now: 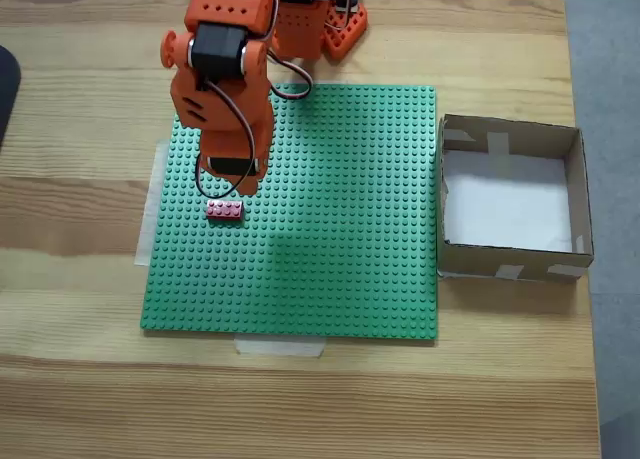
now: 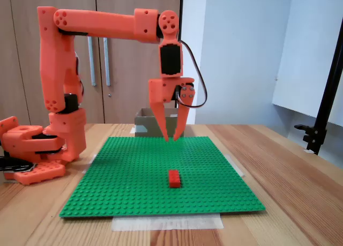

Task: Pick the red lego block and put it in the box.

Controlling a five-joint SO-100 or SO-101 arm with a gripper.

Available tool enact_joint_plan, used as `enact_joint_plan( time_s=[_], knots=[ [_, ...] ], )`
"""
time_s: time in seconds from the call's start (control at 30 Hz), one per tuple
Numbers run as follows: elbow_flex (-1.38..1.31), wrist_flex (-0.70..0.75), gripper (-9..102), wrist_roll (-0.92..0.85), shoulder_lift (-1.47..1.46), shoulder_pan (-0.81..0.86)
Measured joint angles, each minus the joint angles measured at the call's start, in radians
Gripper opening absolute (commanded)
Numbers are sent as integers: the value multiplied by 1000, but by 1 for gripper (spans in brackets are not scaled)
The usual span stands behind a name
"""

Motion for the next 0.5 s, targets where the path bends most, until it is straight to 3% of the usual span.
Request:
enact_joint_plan(
  time_s=[0.5],
  knots=[
    [17,3,33,-71,-25,51]
  ],
)
